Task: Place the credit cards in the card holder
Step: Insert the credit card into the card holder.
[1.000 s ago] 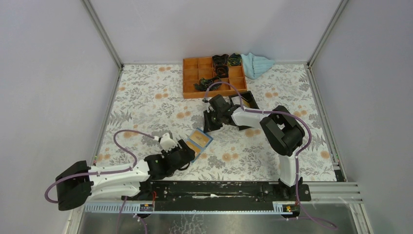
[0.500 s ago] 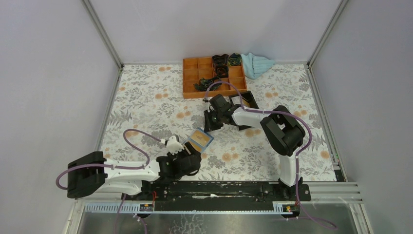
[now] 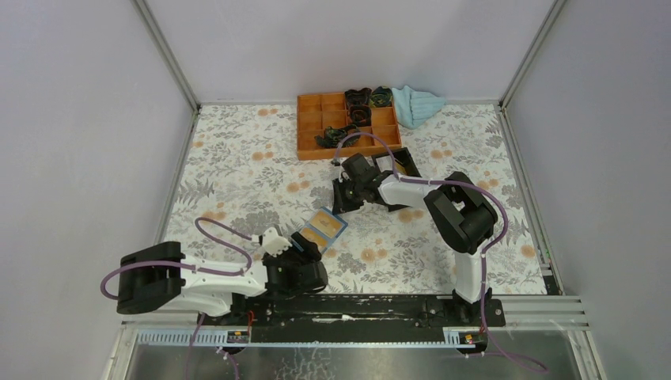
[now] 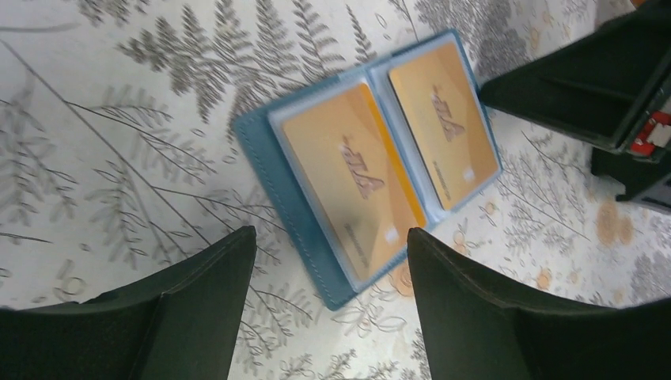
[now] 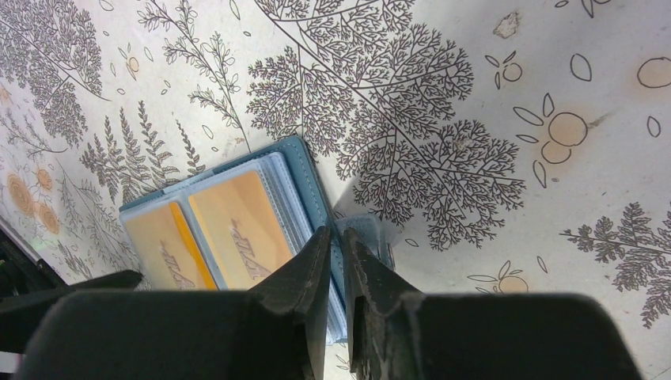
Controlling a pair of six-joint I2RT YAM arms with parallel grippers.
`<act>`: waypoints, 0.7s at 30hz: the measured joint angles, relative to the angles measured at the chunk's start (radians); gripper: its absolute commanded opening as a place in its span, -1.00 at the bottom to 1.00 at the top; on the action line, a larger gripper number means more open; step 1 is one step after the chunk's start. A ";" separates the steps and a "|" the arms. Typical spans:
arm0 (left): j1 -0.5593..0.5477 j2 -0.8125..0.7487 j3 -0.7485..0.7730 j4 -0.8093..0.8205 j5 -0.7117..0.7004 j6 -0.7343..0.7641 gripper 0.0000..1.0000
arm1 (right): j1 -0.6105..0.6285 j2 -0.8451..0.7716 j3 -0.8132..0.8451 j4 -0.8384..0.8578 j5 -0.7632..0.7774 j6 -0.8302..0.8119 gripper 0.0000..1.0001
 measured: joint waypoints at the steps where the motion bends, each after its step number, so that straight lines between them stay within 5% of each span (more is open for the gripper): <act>1: 0.000 0.000 0.001 -0.025 -0.010 -0.012 0.57 | 0.000 0.000 -0.001 0.001 0.000 0.000 -0.63; 12: 0.000 0.005 0.018 -0.129 -0.074 -0.062 0.74 | 0.000 -0.004 -0.010 0.014 0.000 0.005 -0.62; 21: 0.011 -0.027 -0.019 -0.002 -0.025 0.040 0.76 | 0.000 -0.004 -0.011 0.015 0.000 0.009 -0.62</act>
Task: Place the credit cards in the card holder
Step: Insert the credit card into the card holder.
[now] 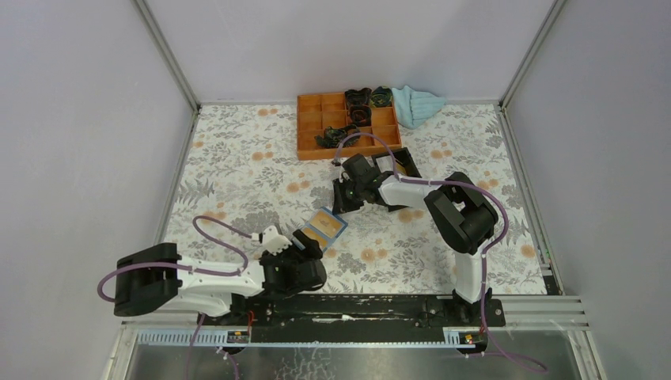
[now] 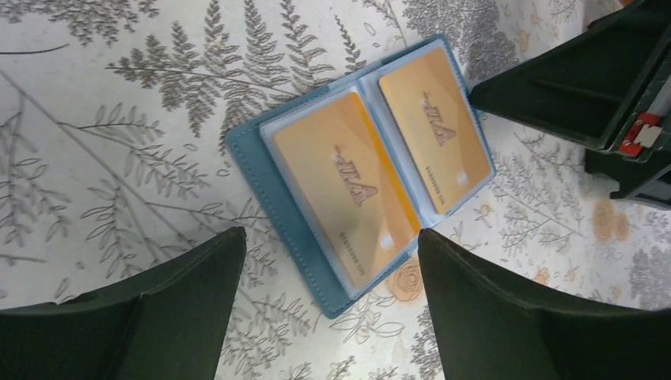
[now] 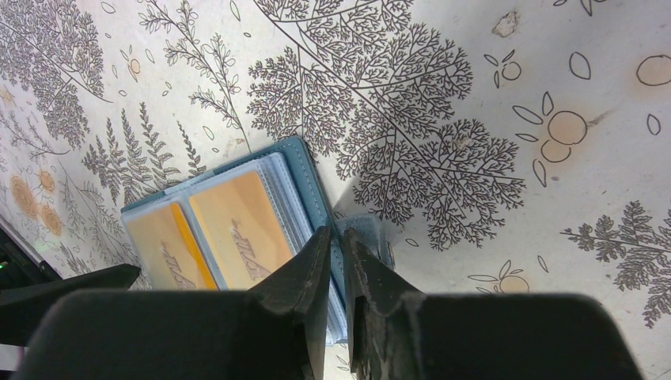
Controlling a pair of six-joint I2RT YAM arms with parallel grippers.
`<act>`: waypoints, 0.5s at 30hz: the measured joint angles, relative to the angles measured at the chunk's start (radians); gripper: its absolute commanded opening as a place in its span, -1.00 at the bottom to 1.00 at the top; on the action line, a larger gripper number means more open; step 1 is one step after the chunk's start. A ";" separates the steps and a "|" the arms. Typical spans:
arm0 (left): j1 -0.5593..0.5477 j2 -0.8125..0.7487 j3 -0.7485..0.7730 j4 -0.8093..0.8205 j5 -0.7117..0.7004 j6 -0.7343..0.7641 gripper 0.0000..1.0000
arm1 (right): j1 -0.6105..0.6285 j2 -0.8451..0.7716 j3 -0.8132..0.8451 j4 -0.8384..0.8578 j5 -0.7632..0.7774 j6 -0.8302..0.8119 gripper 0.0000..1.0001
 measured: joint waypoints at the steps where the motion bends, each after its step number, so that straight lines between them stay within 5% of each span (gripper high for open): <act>1: 0.008 0.000 -0.003 0.022 0.005 0.018 0.76 | 0.000 0.000 0.000 0.000 0.000 0.000 -0.62; 15: 0.135 0.082 -0.011 0.294 0.040 0.213 0.76 | 0.001 0.000 0.000 0.000 0.001 0.002 -0.62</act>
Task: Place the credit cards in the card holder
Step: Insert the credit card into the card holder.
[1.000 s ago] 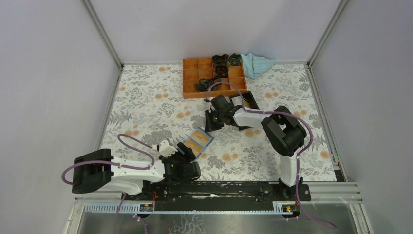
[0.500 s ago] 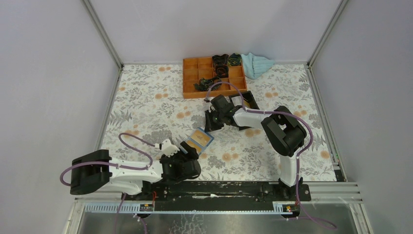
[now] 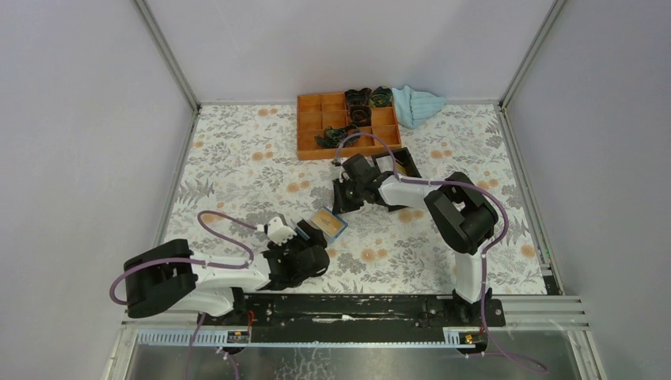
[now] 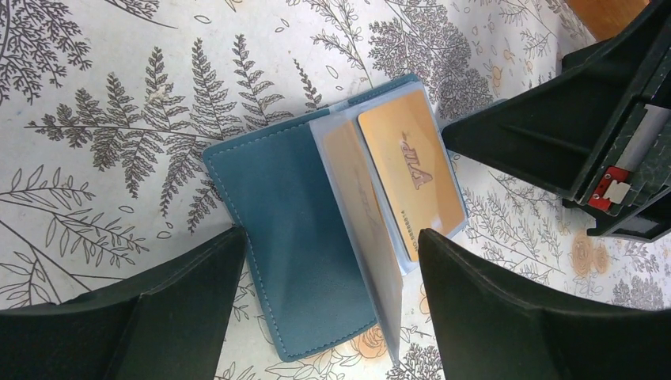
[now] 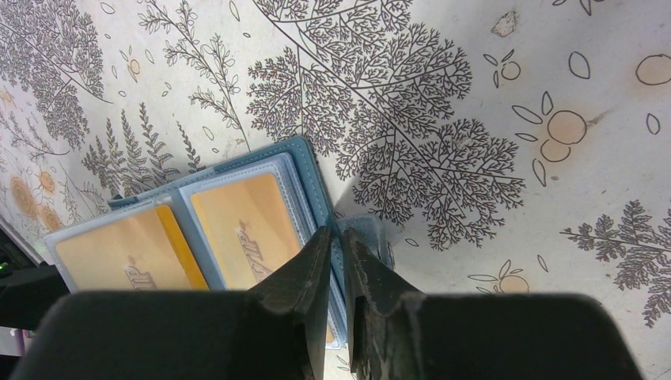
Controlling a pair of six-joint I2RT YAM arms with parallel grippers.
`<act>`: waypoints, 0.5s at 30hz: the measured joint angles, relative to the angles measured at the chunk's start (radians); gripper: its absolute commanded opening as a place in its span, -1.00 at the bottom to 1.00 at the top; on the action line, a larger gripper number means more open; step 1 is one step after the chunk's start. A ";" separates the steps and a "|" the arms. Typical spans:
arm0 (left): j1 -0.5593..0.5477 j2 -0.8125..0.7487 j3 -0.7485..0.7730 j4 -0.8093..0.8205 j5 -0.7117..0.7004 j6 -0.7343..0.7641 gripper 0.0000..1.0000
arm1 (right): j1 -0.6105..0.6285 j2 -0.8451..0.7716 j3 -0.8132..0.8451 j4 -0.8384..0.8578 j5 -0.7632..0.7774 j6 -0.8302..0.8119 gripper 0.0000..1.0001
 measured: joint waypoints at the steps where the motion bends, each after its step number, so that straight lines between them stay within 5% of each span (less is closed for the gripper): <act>1: 0.002 0.001 0.000 0.004 0.000 0.002 0.76 | 0.000 0.000 0.000 0.000 0.000 0.000 -0.62; 15: 0.086 0.015 0.046 0.021 0.058 0.145 0.77 | 0.005 0.000 0.001 -0.001 0.010 0.001 -0.61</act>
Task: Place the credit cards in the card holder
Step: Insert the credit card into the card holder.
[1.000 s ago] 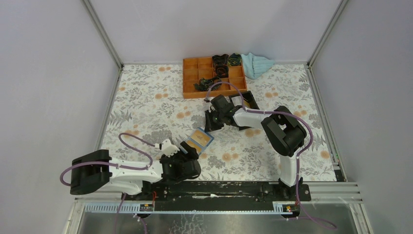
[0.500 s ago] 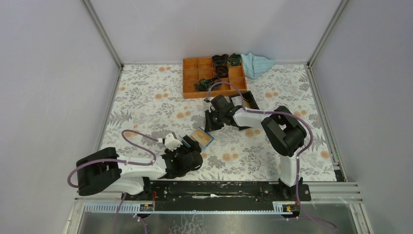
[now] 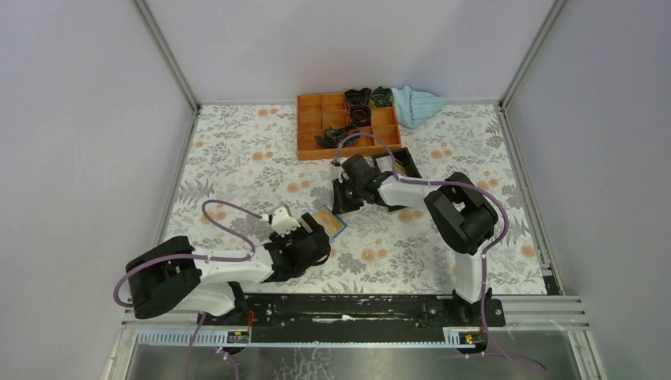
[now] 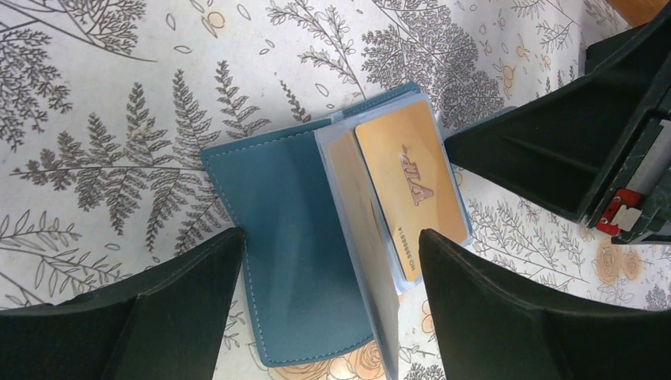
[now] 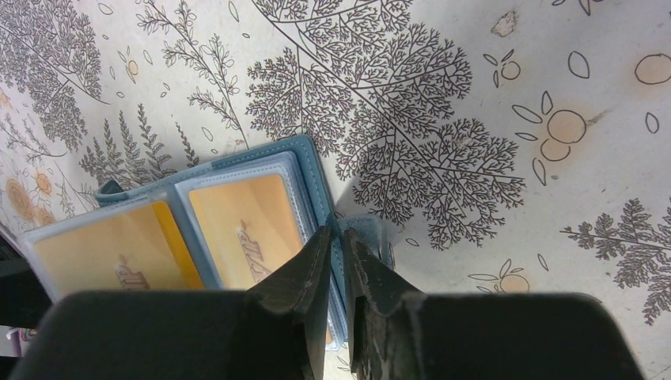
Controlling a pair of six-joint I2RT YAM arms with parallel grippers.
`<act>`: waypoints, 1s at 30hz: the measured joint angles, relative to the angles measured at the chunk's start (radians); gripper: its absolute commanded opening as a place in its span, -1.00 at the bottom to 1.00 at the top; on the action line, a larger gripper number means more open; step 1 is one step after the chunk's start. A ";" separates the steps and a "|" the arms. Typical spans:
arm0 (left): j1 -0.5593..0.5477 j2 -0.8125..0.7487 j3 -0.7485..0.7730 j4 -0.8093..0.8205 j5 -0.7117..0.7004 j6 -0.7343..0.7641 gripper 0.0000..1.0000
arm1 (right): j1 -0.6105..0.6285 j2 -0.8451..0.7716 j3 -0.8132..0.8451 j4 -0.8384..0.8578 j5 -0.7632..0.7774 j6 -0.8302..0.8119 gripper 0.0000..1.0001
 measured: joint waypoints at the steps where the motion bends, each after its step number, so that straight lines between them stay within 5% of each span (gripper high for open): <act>1: 0.006 0.008 0.009 0.004 0.005 0.016 0.77 | 0.001 0.000 0.000 0.000 0.001 0.000 -0.61; 16: 0.037 0.029 0.083 0.090 0.025 0.129 0.77 | 0.002 0.000 0.002 -0.004 0.006 0.002 -0.61; 30: 0.027 -0.149 0.067 0.006 0.039 0.112 0.77 | 0.003 0.000 0.004 -0.007 0.012 0.002 -0.61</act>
